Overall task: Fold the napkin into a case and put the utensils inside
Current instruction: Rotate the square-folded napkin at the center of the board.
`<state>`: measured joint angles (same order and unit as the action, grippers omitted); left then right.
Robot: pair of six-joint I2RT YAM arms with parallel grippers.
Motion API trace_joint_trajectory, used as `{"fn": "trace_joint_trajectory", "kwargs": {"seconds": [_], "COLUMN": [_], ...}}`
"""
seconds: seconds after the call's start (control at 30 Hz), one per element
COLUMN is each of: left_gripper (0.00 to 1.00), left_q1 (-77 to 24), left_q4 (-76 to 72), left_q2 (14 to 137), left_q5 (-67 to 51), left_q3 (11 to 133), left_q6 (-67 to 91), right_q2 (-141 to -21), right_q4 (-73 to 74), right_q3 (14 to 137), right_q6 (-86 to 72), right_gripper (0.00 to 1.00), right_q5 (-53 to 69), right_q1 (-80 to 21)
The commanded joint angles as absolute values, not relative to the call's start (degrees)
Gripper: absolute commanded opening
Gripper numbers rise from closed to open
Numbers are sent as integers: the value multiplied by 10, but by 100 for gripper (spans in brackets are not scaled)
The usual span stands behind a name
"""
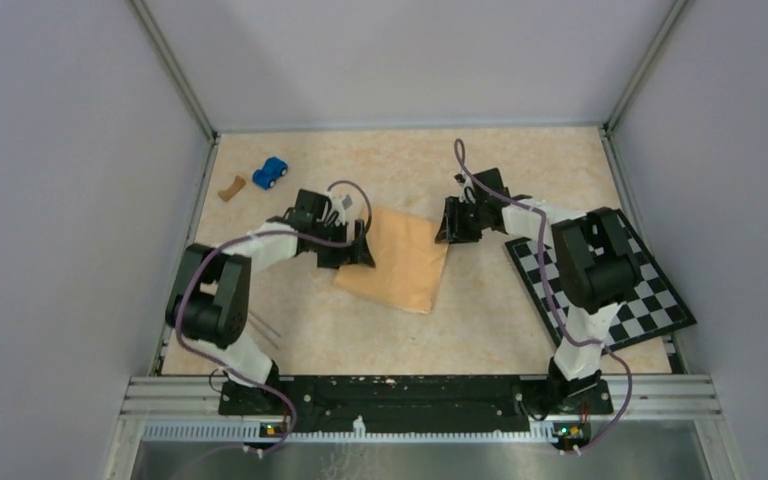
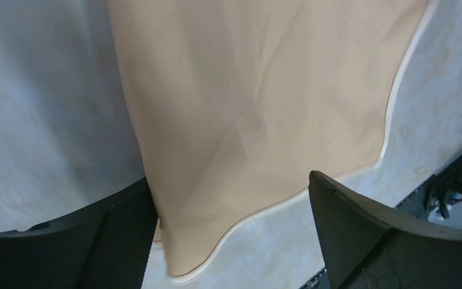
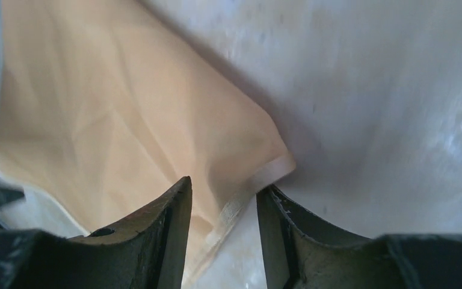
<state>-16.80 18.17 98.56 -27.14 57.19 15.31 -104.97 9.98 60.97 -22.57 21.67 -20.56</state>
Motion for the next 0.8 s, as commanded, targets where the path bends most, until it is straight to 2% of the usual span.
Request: {"fn": "trace_joint_trajectory", "kwargs": {"seconds": [0.0,0.13,0.27,0.33,0.47,0.77], "left_gripper": [96,99,98,93,66,54], "left_q1": [-176,-176,-176,-175,-176,-176], "left_q4": [181,230,263,250,203,157], "left_q2": [870,747,658,639,644,662], "left_q5": [-297,-266,-228,-254,-311,-299], "left_q3": [427,397,378,357,312,275], "left_q6": [246,290,303,311,347,363], "right_q2": [-1123,-1074,-980,-933,-856,-805], "right_q4": [176,240,246,215,168,147], "right_q3": [734,726,637,569,451,364], "right_q6": [-131,-142,-177,-215,-285,-330], "right_gripper": [43,48,53,53,49,40], "right_q5": [213,138,174,231,274,273], "right_q1": [-200,-201,-206,-215,-240,-254]}}
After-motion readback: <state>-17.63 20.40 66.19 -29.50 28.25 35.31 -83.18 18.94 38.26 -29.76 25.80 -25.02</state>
